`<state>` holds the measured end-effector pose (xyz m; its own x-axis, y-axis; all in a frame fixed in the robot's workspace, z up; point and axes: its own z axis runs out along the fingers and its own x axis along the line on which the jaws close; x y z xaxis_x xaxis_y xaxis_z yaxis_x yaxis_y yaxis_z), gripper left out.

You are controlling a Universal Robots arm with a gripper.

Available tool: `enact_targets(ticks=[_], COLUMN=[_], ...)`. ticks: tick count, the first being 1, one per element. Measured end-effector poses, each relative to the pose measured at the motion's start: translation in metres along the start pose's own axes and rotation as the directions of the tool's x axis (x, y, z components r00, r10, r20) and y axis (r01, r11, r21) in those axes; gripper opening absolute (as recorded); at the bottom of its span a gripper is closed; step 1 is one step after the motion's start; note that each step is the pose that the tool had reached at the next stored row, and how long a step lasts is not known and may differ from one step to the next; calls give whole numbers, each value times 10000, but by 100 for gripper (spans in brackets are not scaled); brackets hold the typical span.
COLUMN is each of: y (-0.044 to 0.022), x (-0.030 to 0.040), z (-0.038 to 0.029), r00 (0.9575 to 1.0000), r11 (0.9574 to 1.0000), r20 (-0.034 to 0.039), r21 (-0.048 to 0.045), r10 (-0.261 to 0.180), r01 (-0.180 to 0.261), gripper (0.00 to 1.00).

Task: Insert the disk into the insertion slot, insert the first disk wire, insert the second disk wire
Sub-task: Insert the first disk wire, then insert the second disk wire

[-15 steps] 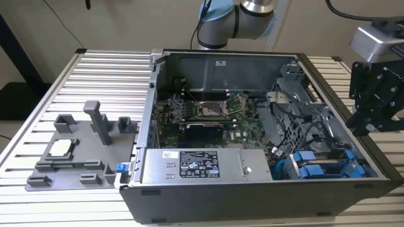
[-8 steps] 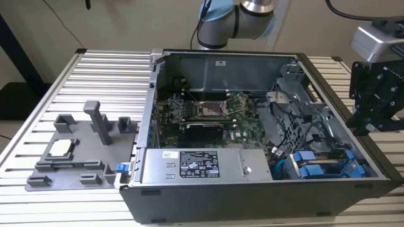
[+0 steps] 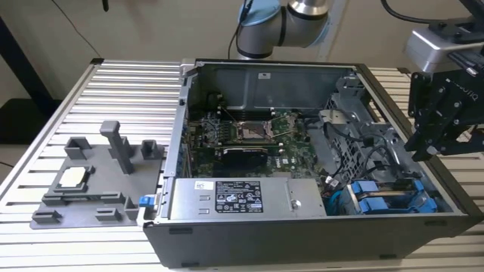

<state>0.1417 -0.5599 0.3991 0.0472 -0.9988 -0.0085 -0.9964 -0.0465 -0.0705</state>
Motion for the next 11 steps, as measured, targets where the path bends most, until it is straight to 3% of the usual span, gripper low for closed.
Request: enact_targets(ticks=[8, 11], y=[311, 385], x=[-54, -102], z=[-17, -22], r00=[10000, 10000], r11=[10000, 10000], r20=[-8, -9], r21=[73, 78], r10=[43, 51], r01=[-43, -51], gripper=[26, 26])
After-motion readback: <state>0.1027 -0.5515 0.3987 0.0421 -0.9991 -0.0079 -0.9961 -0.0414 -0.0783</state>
